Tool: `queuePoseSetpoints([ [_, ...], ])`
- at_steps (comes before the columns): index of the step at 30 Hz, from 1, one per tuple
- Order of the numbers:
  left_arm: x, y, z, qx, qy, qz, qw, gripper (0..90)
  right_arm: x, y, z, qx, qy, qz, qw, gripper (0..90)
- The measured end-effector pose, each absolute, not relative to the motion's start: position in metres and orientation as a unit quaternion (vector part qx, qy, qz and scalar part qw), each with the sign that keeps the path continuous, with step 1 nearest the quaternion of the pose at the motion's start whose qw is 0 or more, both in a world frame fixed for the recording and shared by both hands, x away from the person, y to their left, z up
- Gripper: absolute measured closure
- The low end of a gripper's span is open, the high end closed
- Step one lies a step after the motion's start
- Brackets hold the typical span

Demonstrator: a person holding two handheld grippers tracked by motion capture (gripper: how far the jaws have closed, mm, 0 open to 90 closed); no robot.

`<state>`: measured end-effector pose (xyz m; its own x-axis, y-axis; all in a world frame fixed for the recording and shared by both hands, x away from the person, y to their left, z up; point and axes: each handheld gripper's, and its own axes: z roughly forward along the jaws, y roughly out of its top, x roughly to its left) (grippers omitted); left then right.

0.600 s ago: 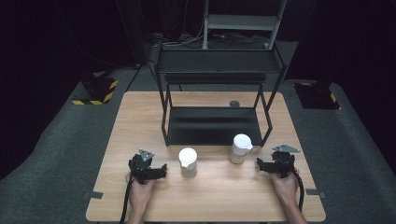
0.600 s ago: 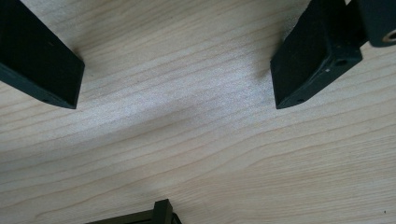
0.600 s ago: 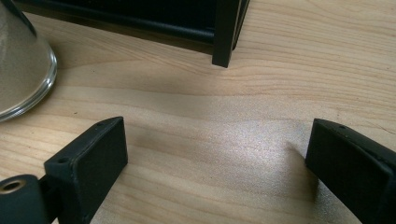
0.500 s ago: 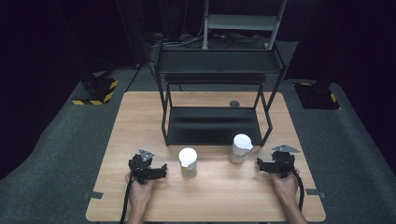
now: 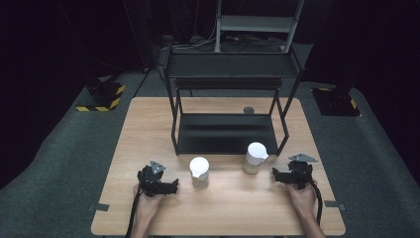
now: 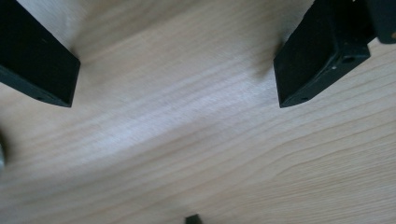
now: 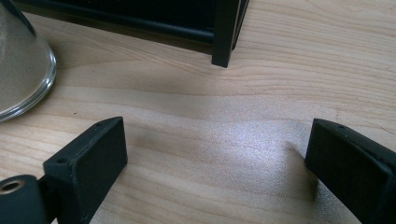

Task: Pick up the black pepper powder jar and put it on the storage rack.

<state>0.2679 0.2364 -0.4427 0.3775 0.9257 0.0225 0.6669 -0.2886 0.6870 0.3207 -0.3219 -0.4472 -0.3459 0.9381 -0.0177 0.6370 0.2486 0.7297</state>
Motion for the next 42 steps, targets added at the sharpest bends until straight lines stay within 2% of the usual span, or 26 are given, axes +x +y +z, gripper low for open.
queuePoseSetpoints([
  [16,0.255,0.213,-0.433,0.821,0.424,0.182,0.336,3.2,0.321,-0.322,-0.447,0.521,0.755,0.321,0.235,5.0],
  [25,0.259,0.205,-0.439,0.811,0.422,0.166,0.370,6.0,0.321,-0.322,-0.447,0.521,0.755,0.321,0.235,5.0],
  [31,0.254,0.199,-0.444,0.791,0.423,0.180,0.403,10.0,0.321,-0.322,-0.447,0.521,0.755,0.321,0.235,5.0],
  [42,0.255,0.186,-0.446,0.789,0.413,0.188,0.413,15.6,0.320,-0.322,-0.447,0.521,0.755,0.321,0.236,5.1],
])
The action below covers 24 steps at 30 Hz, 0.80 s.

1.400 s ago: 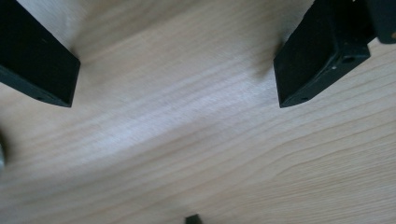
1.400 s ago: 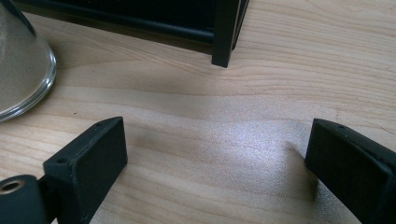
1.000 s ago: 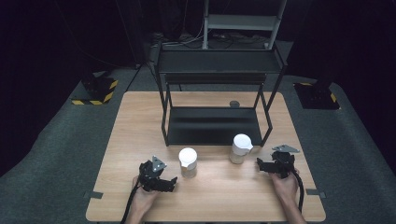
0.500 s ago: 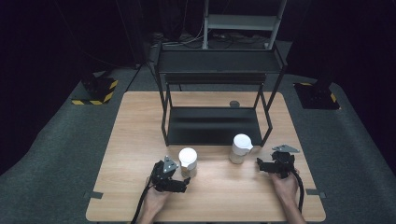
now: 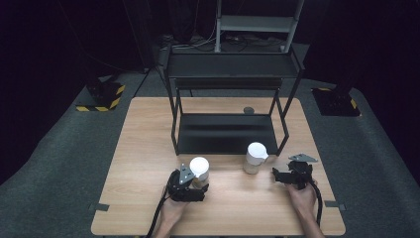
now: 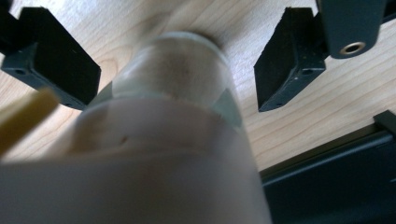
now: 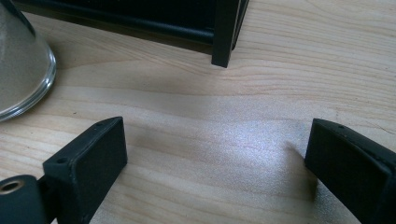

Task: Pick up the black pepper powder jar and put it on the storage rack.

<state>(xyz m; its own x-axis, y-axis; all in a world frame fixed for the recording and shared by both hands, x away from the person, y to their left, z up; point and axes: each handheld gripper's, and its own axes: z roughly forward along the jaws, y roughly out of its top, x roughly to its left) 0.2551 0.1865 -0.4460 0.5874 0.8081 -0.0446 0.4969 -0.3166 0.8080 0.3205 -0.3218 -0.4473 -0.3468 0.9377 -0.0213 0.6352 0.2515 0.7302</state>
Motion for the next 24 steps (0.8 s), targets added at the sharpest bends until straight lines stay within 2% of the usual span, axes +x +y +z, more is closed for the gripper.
queuePoseSetpoints([
  [10,0.258,0.180,-0.445,0.784,0.412,0.195,0.422,23.4,0.320,-0.322,-0.447,0.521,0.755,0.321,0.236,5.1],
  [14,0.255,0.177,-0.445,0.780,0.416,0.205,0.420,29.5,0.320,-0.322,-0.447,0.521,0.755,0.321,0.236,5.1],
  [24,0.254,0.170,-0.439,0.779,0.425,0.213,0.409,30.7,0.320,-0.322,-0.447,0.521,0.755,0.321,0.236,5.1],
])
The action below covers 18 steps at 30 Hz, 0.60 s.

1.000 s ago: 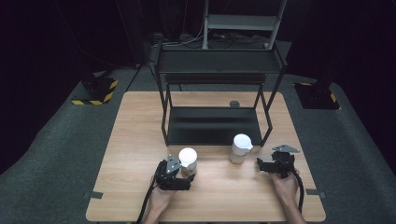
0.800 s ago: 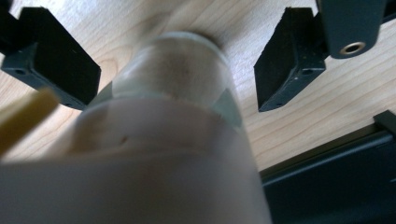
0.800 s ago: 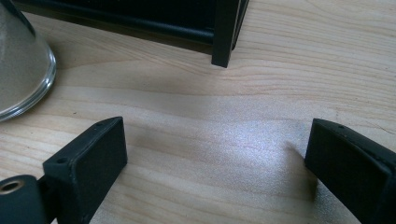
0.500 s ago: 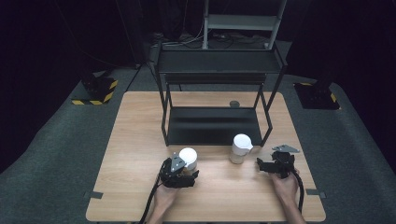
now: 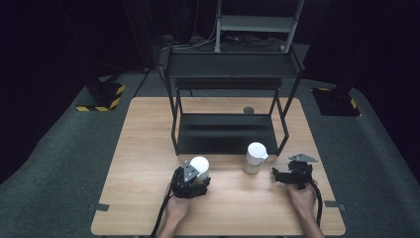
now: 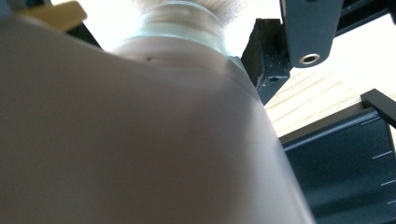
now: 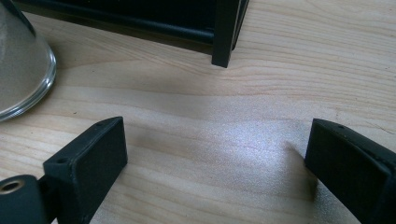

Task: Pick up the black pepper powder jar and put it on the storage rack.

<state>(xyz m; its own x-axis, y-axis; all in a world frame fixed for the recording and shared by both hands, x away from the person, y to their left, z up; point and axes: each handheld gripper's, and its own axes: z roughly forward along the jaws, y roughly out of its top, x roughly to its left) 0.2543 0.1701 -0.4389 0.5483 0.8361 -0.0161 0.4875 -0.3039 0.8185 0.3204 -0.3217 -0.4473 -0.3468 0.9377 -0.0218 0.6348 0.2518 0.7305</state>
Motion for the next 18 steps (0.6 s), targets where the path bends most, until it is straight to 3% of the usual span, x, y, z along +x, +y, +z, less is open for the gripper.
queuePoseSetpoints([
  [18,0.288,0.179,-0.367,0.799,0.391,0.180,0.420,30.7,0.320,-0.322,-0.447,0.520,0.755,0.321,0.236,5.2],
])
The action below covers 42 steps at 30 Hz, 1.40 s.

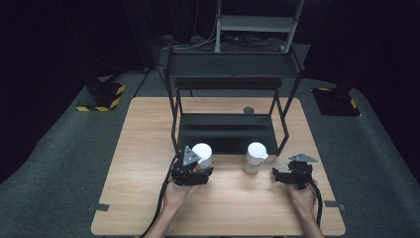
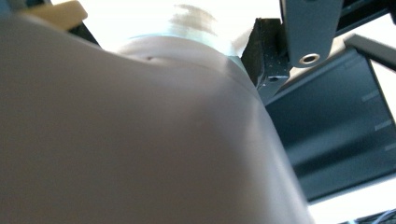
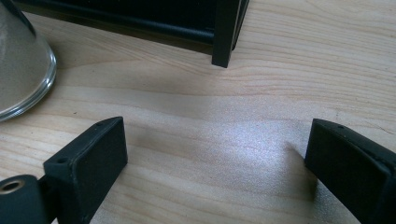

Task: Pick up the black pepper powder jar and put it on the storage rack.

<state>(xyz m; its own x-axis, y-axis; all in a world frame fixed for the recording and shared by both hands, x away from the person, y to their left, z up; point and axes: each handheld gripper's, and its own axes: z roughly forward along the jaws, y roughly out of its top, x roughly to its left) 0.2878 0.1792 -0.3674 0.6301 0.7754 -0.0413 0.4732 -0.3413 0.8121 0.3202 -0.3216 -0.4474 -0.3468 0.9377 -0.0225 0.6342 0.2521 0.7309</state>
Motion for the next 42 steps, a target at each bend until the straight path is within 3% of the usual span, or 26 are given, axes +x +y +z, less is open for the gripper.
queuePoseSetpoints([
  [29,0.352,0.185,-0.197,0.797,0.379,0.171,0.439,30.6,0.320,-0.322,-0.447,0.521,0.755,0.321,0.236,5.4],
  [42,0.381,0.177,-0.140,0.783,0.393,0.180,0.446,30.6,0.320,-0.322,-0.447,0.521,0.754,0.322,0.236,5.4],
])
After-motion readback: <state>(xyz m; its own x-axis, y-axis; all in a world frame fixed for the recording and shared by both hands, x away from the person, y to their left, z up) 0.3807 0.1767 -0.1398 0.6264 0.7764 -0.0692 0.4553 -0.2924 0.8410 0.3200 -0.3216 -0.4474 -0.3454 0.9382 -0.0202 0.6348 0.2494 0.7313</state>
